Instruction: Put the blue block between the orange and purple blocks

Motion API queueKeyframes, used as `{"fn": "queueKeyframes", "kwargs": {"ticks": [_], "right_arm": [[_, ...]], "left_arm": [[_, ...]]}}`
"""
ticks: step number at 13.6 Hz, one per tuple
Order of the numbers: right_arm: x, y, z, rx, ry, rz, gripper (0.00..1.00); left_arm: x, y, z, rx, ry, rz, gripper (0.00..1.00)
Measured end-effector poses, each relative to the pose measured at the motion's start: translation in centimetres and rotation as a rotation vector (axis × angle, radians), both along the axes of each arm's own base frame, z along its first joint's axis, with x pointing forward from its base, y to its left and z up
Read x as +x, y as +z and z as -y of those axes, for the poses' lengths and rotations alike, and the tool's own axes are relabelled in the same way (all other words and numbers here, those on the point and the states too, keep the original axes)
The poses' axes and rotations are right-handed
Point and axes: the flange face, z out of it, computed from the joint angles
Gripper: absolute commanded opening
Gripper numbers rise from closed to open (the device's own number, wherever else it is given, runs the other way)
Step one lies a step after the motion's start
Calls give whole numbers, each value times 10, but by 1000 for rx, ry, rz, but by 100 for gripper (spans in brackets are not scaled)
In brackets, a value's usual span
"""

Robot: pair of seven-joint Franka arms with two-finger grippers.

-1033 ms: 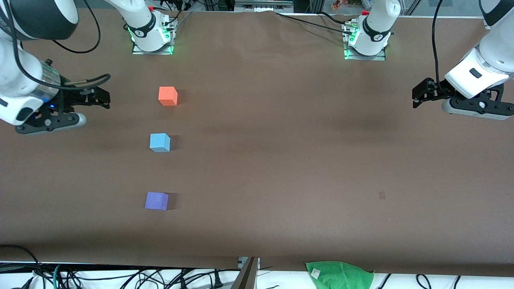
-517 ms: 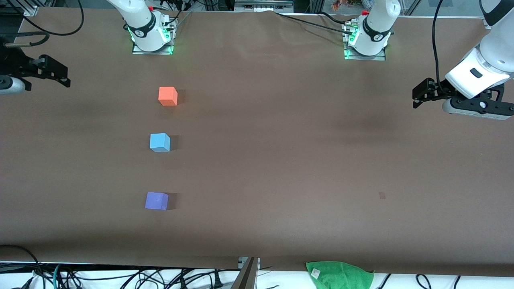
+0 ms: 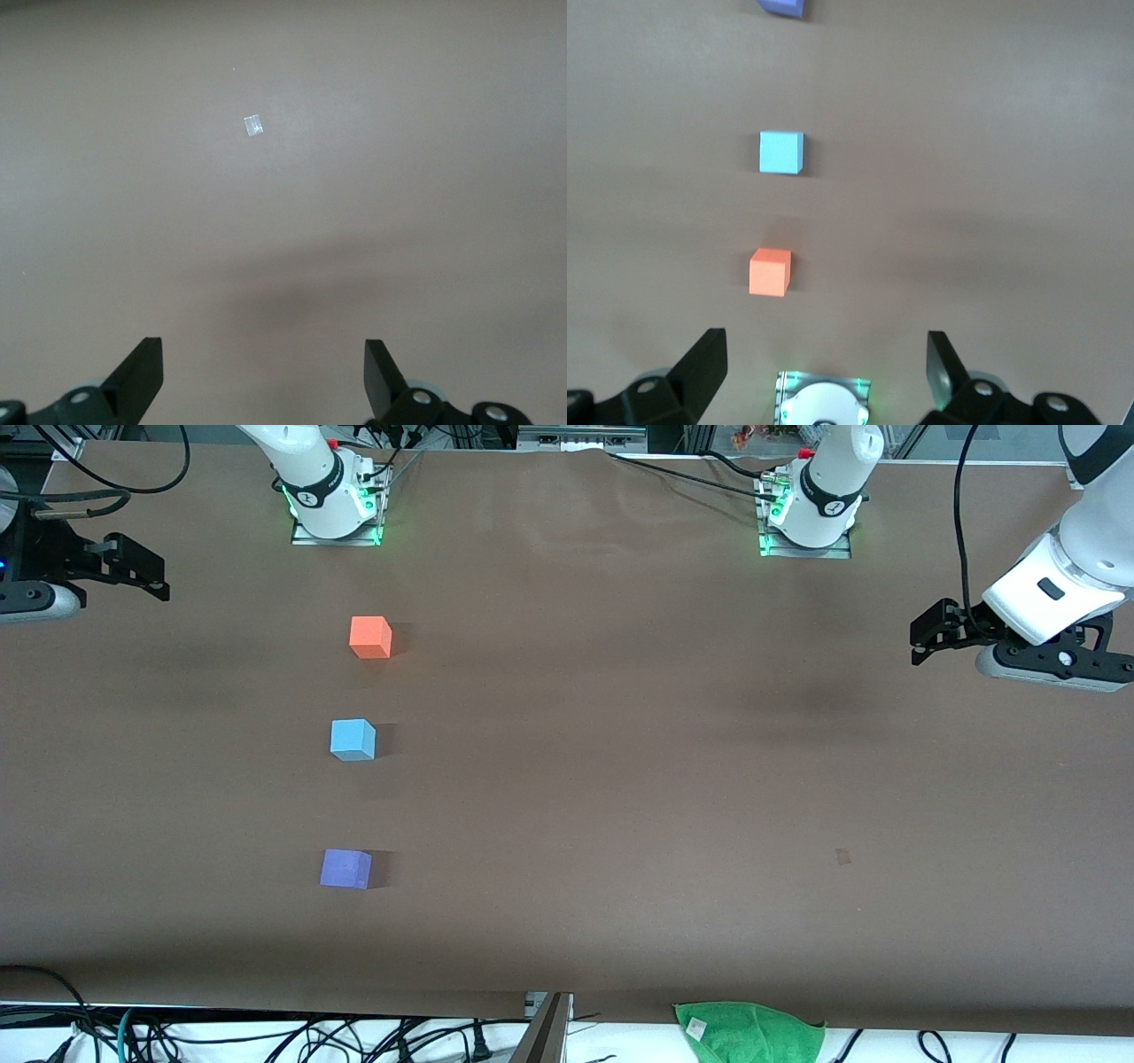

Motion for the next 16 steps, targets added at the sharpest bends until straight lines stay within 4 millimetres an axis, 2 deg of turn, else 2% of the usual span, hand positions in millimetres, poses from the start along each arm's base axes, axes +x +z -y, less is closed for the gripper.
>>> {"fn": "queueKeyframes", "kwargs": {"ticks": [3,9,16], "right_arm": [[1,-5,2,-3,-6,-17,99],[16,-27,4,-3,-11,-53,99],[20,-25,3,-2,-9,-45,99]], "left_arm": [[0,0,0,0,0,0,100],[1,-1,0,0,0,-1,100],[2,-1,0,0,0,-1,100]]}}
